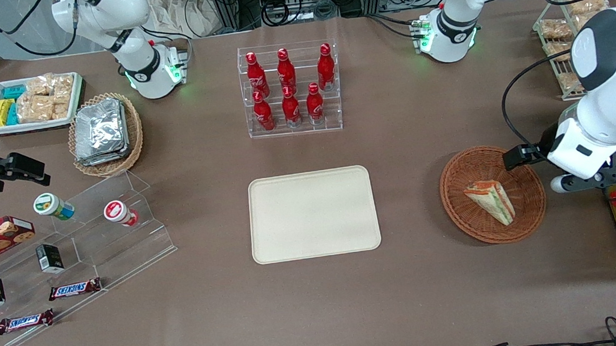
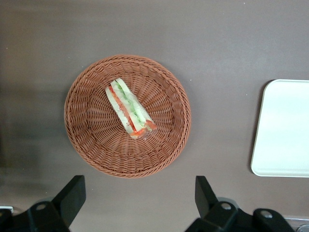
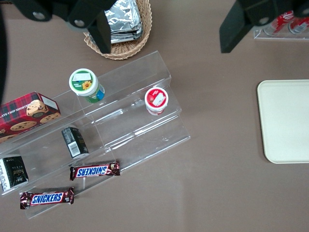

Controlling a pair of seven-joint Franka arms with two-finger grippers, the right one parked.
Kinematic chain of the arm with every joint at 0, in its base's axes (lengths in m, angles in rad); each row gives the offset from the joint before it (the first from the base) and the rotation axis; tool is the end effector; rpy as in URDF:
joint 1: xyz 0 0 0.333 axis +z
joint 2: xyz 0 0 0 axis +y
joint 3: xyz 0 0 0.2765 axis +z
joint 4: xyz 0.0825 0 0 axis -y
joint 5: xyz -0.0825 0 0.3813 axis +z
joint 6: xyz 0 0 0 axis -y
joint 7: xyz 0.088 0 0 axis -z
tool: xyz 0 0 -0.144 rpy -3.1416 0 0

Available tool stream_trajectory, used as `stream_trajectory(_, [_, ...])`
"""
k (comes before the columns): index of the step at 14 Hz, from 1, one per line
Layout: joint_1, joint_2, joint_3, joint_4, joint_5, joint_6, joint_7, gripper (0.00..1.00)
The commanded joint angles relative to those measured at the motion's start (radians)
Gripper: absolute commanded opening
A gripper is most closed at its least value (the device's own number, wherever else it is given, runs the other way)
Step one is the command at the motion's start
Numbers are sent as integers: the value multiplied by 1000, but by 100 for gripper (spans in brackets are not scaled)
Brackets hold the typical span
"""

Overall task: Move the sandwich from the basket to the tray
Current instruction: 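Lower the open left gripper over the wrapped sandwich in the basket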

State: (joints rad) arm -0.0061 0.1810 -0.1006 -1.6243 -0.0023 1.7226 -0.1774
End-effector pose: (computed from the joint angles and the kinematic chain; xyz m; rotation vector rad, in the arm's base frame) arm 0.5935 -0.0611 0.4315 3.1282 0.1127 -0.1313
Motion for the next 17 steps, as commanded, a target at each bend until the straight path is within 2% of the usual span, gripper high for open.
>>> stream_trajectory(1, [6, 18, -2, 34, 15, -31, -5, 100])
stream_trajectory(8, [11, 67, 4, 29, 13, -26, -43, 100])
stream_trajectory(12, [34, 124, 2, 0, 15, 21, -288, 100])
stream_trajectory(15, [32, 143, 2, -106, 15, 180, -492, 100])
stream_trajectory(17, [32, 158, 4, -182, 16, 311, -557, 100])
